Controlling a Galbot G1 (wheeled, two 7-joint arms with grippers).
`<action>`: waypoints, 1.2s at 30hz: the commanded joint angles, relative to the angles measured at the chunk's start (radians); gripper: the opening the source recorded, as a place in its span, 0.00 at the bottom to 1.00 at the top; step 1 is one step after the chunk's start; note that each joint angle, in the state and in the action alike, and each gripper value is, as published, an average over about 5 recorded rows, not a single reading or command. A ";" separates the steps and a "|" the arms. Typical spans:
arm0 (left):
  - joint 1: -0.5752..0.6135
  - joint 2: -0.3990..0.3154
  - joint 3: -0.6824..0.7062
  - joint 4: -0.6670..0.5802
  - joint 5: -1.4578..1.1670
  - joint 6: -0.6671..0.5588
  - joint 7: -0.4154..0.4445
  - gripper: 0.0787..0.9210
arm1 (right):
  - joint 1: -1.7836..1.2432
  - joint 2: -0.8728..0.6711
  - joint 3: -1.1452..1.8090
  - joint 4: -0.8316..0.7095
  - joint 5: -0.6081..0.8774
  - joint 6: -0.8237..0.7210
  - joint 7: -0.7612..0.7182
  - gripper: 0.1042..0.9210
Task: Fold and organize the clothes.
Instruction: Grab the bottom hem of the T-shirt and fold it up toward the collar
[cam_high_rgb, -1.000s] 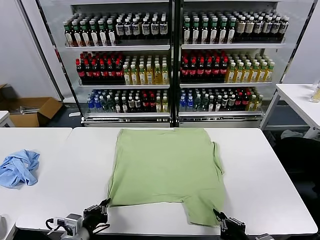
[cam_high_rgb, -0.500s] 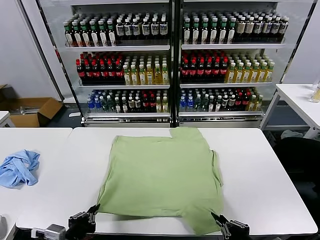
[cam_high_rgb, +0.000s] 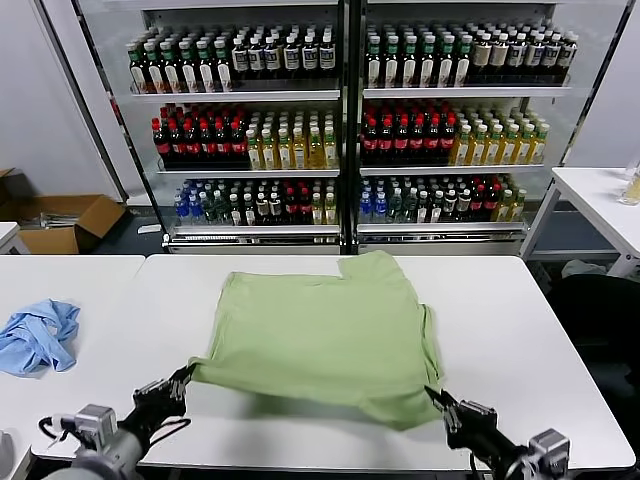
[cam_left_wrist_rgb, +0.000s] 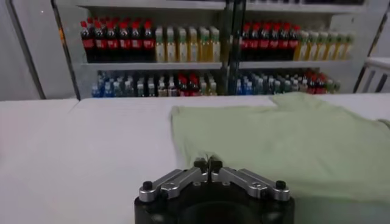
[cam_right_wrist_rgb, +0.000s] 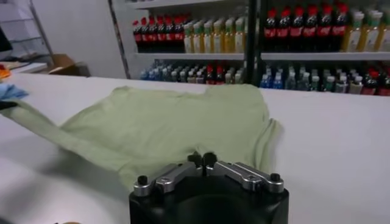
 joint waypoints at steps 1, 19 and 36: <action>-0.269 -0.032 0.133 0.243 -0.006 -0.049 0.064 0.00 | 0.251 0.010 -0.073 -0.156 0.017 -0.028 0.031 0.01; -0.463 -0.090 0.264 0.485 0.082 -0.132 0.107 0.00 | 0.433 0.119 -0.247 -0.351 -0.183 0.002 0.014 0.01; -0.445 -0.111 0.284 0.532 0.178 -0.064 0.012 0.12 | 0.444 0.149 -0.316 -0.447 -0.288 0.002 0.031 0.22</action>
